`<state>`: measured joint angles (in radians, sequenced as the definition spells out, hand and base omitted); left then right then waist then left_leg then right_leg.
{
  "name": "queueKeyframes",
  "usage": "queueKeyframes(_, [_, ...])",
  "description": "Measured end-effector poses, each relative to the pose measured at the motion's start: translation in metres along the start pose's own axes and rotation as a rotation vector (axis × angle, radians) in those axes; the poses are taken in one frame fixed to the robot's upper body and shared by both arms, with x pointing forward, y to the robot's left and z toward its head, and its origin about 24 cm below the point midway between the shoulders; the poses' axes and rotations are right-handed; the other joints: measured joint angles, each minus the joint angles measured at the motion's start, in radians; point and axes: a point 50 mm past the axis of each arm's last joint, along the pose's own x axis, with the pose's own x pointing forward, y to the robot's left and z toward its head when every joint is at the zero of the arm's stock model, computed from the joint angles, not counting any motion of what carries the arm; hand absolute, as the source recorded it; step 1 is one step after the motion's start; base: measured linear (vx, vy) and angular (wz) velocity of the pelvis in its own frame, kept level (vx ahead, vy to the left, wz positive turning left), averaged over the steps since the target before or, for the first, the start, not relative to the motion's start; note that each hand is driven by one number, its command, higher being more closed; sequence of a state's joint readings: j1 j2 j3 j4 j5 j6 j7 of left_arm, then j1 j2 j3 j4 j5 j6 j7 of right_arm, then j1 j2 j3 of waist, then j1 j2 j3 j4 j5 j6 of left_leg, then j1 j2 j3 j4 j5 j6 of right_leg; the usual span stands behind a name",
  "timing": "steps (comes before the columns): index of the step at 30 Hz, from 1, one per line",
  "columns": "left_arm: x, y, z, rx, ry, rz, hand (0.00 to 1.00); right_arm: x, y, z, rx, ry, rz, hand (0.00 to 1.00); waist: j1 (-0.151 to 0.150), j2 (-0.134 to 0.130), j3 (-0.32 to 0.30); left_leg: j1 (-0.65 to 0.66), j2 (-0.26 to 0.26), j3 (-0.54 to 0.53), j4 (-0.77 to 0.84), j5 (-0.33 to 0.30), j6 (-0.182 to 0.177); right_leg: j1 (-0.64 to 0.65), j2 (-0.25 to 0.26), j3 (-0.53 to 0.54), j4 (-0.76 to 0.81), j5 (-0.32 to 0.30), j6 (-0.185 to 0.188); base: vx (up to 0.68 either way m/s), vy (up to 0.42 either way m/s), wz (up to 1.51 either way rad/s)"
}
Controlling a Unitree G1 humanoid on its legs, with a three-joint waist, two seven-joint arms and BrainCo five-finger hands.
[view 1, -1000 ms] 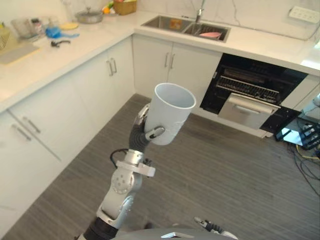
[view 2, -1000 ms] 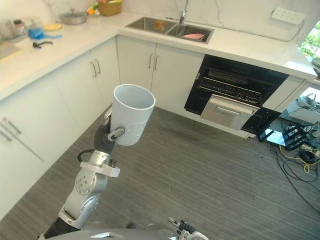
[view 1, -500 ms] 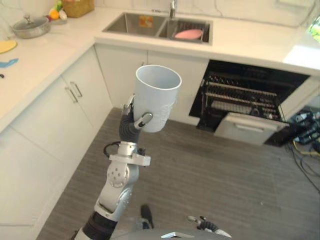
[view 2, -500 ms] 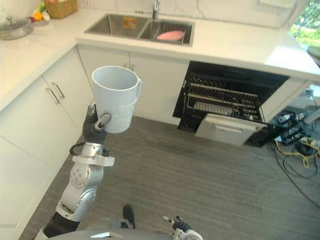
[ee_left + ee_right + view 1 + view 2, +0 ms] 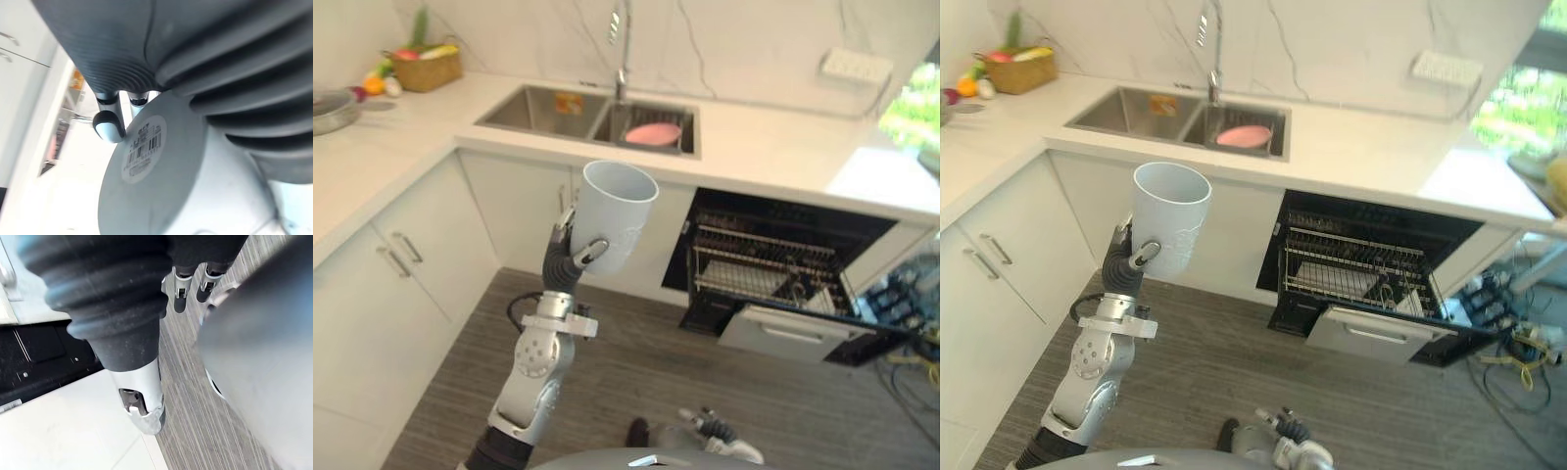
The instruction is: Walk over to the sink, pick up the cup, carry it to the dishwasher, place the cup inside the dishwasher, then close the dishwasher door
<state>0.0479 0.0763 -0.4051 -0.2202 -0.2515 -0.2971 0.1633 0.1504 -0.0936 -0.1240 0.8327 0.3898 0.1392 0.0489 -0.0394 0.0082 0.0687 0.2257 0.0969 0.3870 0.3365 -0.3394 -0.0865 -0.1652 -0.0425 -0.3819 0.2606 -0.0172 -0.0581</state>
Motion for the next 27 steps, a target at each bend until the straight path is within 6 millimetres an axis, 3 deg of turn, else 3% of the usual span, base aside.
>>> queueKeyframes(1, [0.0, -0.007, 0.0, -0.017, -0.002, -0.019, 1.0, 0.0, -0.001, 0.002, -0.001, -0.007, -0.015, 0.0, 0.004, 0.011, 0.01, -0.126, 0.1, -0.005, 0.324, 0.03, -0.022, 0.055, 0.054, 0.016, -0.071, 0.004, -0.011, 0.31, -0.248, -0.43])
queueKeyframes(4, [-0.001, -0.022, -0.002, -0.041, 0.001, -0.068, 1.0, -0.001, 0.0, 0.009, -0.005, -0.036, -0.027, 0.0, 0.017, 0.034, 0.018, -0.258, 0.252, -0.005, 0.634, 0.054, -0.01, 0.145, 0.136, 0.068, -0.136, -0.016, -0.031, 0.33, -0.192, -0.65])
queueKeyframes(5, [-0.001, -0.024, -0.002, -0.041, 0.003, -0.084, 1.0, 0.0, 0.0, 0.009, -0.002, -0.037, -0.035, 0.0, 0.016, 0.034, 0.019, -0.267, 0.253, -0.007, 0.632, 0.044, -0.006, 0.16, 0.137, 0.081, -0.144, -0.019, -0.035, 0.32, -0.082, -0.9])
queueKeyframes(7, [0.001, -0.025, -0.001, -0.026, -0.007, -0.11, 1.0, 0.002, 0.004, 0.015, -0.006, -0.051, -0.031, 0.0, 0.017, 0.032, 0.021, -0.281, 0.179, -0.015, 0.422, 0.008, -0.009, 0.211, 0.12, 0.174, -0.184, -0.011, -0.034, 0.35, -0.012, -1.01])
queueKeyframes(8, [0.001, -0.025, -0.001, -0.025, -0.009, -0.108, 1.0, 0.002, 0.004, 0.016, -0.011, -0.051, -0.03, 0.0, 0.016, 0.032, 0.021, -0.282, 0.166, -0.02, 0.385, 0.007, -0.01, 0.215, 0.117, 0.184, -0.186, -0.01, -0.033, 0.3, 0.059, -0.93])
queueKeyframes(9, [0.003, -0.024, 0.001, -0.024, -0.016, -0.107, 1.0, 0.003, 0.007, 0.016, -0.031, -0.049, -0.021, 0.0, 0.017, 0.031, 0.021, -0.282, 0.104, -0.057, 0.227, 0.009, -0.007, 0.226, 0.1, 0.22, -0.2, -0.007, -0.023, 0.2, 0.106, -0.71])
queueKeyframes(10, [0.004, -0.023, 0.001, -0.03, -0.02, -0.107, 1.0, 0.003, 0.008, 0.018, -0.037, -0.053, -0.019, 0.0, 0.017, 0.03, 0.022, -0.283, 0.036, -0.128, 0.057, 0.037, 0.006, 0.233, 0.084, 0.252, -0.213, -0.006, -0.007, 0.29, 0.186, -0.75])
queueKeyframes(11, [0.004, -0.023, 0.001, -0.037, -0.019, -0.107, 1.0, 0.003, 0.009, 0.018, -0.037, -0.056, -0.02, 0.0, 0.017, 0.03, 0.022, -0.29, 0.006, -0.175, -0.017, 0.064, 0.01, 0.233, 0.076, 0.269, -0.218, -0.006, 0.002, 0.21, 0.183, -0.75])
queueKeyframes(13, [0.004, -0.023, 0.001, -0.05, -0.011, -0.117, 1.0, 0.004, 0.013, 0.021, -0.059, -0.081, -0.023, 0.0, 0.037, 0.033, 0.022, -0.322, -0.071, -0.382, -0.137, 0.192, 0.017, 0.231, 0.067, 0.351, -0.223, -0.018, 0.034, 0.19, 0.194, -0.9])
queueKeyframes(14, [0.003, -0.024, 0.0, -0.056, -0.005, -0.12, 1.0, 0.003, 0.014, 0.021, -0.069, -0.088, -0.018, 0.0, 0.042, 0.036, 0.021, -0.321, -0.075, -0.411, -0.141, 0.224, 0.018, 0.231, 0.069, 0.375, -0.22, -0.024, 0.044, 0.24, 0.272, -0.98])
queueKeyframes(15, [0.001, -0.024, -0.001, -0.053, 0.003, -0.133, 1.0, 0.003, 0.017, 0.022, -0.07, -0.102, -0.022, 0.0, 0.045, 0.034, 0.018, -0.303, -0.082, -0.4, -0.142, 0.256, 0.067, 0.235, 0.071, 0.42, -0.21, -0.038, 0.063, 0.22, 0.275, -0.88])
queueKeyframes(19, [0.002, -0.026, 0.01, -0.065, -0.041, -0.192, 1.0, -0.002, 0.046, 0.023, -0.044, -0.178, 0.01, 0.0, 0.037, -0.024, 0.008, -0.275, -0.105, -0.274, -0.123, 0.211, 0.112, 0.215, 0.026, 0.514, -0.201, -0.058, 0.103, 0.17, 0.249, -0.76])
queueKeyframes(22, [0.002, -0.033, 0.016, -0.081, -0.068, -0.243, 1.0, -0.008, 0.051, 0.028, -0.001, -0.248, 0.005, 0.0, 0.023, -0.024, 0.008, -0.245, -0.124, -0.244, -0.131, 0.183, 0.138, 0.207, 0.006, 0.518, -0.152, -0.087, 0.128, 0.08, 0.17, -0.35])
queueKeyframes(24, [0.0, -0.041, 0.015, -0.102, -0.058, -0.284, 1.0, -0.015, 0.054, 0.037, 0.037, -0.321, 0.002, 0.0, 0.008, -0.017, 0.004, -0.208, -0.133, -0.217, -0.149, 0.155, 0.15, 0.129, 0.004, 0.498, 0.047, -0.148, 0.134, 0.06, 0.13, -0.4])
queueKeyframes(25, [0.0, -0.043, 0.014, -0.104, -0.055, -0.296, 1.0, -0.016, 0.055, 0.043, 0.047, -0.351, -0.006, 0.0, 0.002, -0.015, 0.005, -0.189, -0.133, -0.19, -0.152, 0.143, 0.157, 0.047, 0.002, 0.459, 0.225, -0.165, 0.127, 0.05, 0.113, -0.54])
queueKeyframes(27, [-0.001, -0.04, 0.013, -0.093, -0.051, -0.293, 1.0, -0.021, 0.051, 0.047, 0.068, -0.389, -0.018, 0.0, -0.003, -0.025, 0.012, -0.145, -0.138, -0.129, -0.155, 0.131, 0.171, -0.074, -0.037, 0.386, 0.496, -0.161, 0.101, 0.05, 0.065, -0.72])
